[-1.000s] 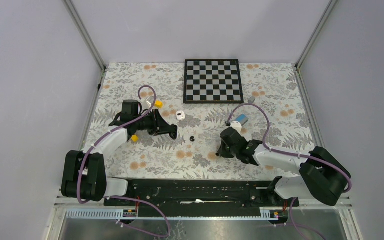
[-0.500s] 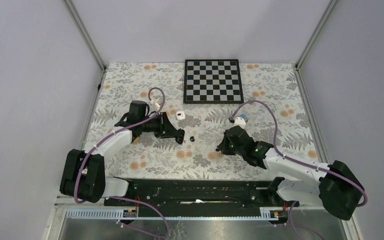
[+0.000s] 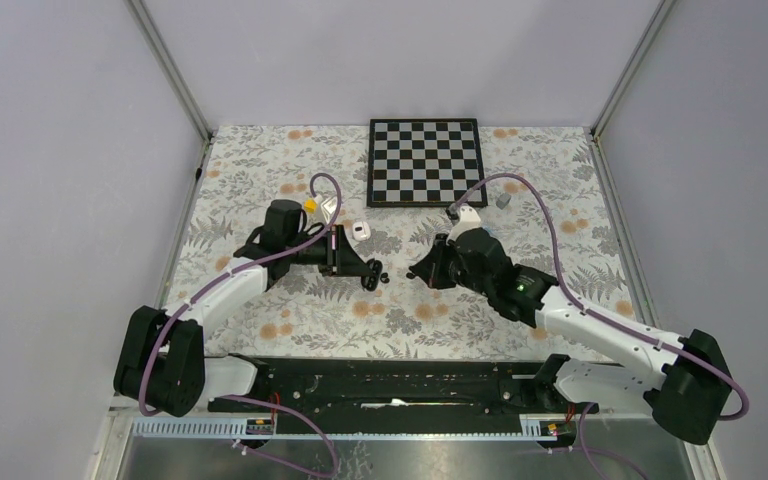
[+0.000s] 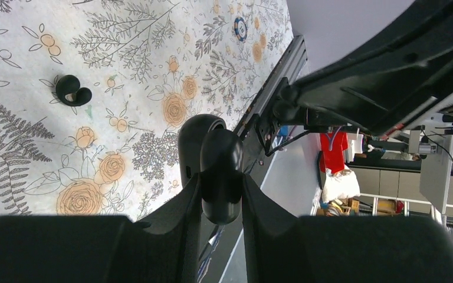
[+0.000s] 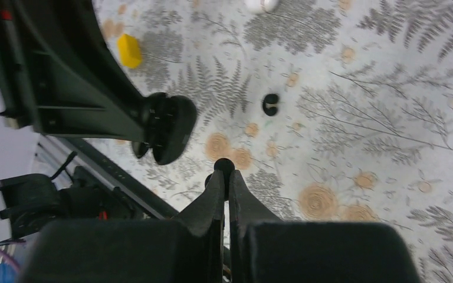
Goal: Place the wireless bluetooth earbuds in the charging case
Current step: Pick up the earbud from the center of the board, then place the earbud in the charging case.
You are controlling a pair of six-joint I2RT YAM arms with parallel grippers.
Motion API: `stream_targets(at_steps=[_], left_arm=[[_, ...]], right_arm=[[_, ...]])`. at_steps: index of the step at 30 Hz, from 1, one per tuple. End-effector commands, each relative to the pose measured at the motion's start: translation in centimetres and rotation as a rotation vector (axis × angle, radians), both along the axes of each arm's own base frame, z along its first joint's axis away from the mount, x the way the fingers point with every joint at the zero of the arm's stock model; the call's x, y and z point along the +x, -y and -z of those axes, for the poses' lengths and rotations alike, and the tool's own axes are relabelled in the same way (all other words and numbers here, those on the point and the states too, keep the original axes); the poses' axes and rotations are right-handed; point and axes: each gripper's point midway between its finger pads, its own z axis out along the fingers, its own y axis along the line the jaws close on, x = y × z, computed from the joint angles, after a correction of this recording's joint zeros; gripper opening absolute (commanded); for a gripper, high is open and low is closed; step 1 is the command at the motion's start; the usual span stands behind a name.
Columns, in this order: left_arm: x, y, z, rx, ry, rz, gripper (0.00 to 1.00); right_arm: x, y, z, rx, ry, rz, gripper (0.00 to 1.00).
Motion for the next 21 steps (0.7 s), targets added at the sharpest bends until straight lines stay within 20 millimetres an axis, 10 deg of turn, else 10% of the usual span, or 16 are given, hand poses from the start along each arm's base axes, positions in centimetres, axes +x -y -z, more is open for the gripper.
stream_targets(at_steps=[1, 21], left_arm=[[0.9, 0.5, -2.2, -0.036, 0.109, -0.005, 0.00], [1.5, 0.9, -2.9, -0.055, 0.151, -0.038, 0.00]], right_arm=[[0.1, -2.9, -4.0, 0.095, 0.060, -0.069, 0.00], [1.4, -7.5, -5.2, 0.143, 0.067, -0.095, 0.00]])
